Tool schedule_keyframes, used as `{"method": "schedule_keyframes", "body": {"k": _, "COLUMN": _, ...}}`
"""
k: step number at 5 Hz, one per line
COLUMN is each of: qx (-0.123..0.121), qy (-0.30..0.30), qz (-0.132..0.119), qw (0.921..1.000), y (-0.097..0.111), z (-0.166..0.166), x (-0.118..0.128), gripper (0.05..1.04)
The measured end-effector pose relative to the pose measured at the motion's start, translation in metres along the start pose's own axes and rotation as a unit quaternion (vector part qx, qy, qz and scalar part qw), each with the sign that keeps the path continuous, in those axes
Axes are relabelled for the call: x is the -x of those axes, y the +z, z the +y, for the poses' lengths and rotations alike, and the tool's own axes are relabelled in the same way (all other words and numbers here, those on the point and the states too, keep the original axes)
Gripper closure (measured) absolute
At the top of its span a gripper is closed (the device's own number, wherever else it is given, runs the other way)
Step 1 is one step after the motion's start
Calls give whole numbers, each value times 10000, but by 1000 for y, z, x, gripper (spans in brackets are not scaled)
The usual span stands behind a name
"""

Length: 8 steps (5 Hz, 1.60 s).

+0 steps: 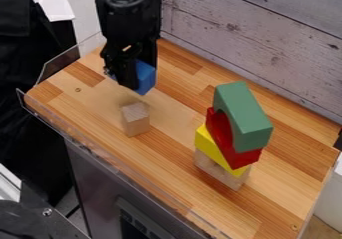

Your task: Remove the blue block from the tower and put it in the table

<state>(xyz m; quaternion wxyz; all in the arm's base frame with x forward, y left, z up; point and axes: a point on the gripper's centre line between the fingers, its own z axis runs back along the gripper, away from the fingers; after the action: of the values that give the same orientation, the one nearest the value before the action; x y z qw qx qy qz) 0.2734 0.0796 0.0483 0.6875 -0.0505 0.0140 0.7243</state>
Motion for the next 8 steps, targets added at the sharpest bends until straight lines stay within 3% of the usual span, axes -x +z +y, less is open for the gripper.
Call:
{"method": "schedule_keyframes", "body": {"k": 2, "qx": 218, "qy": -532, "qz": 160, "qw": 9982, "y": -10, "z": -12, "x": -2, "gripper": 519}}
{"method": "schedule_keyframes", "body": {"k": 4, "qx": 181, "qy": -429, "qz": 256, "qw": 9986, "y": -33, "z": -15, "x": -3, "gripper": 519}}
{"method": "schedule_keyframes", "body": {"k": 5, "qx": 280, "qy": -359, "qz": 275, "qw": 9986, "y": -38, "z": -23, "x": -5, "gripper": 472}}
{"method": "schedule_keyframes", "body": {"k": 6, "qx": 292, "qy": -522, "qz": 492, "qw": 9970, "y": -44, "z": -27, "x": -5, "gripper": 175}}
{"method": "schedule_keyframes", "body": {"k": 7, "qx": 54, "qy": -799, "qz": 304, "qw": 9963, "y": -35, "z": -22, "x": -10, "gripper": 74}}
{"method": "schedule_keyframes", "body": {"k": 8, "qx": 242, "qy": -1249, "qz": 100, "qw": 9918, "y": 4, "z": -31, "x": -8, "gripper": 81}}
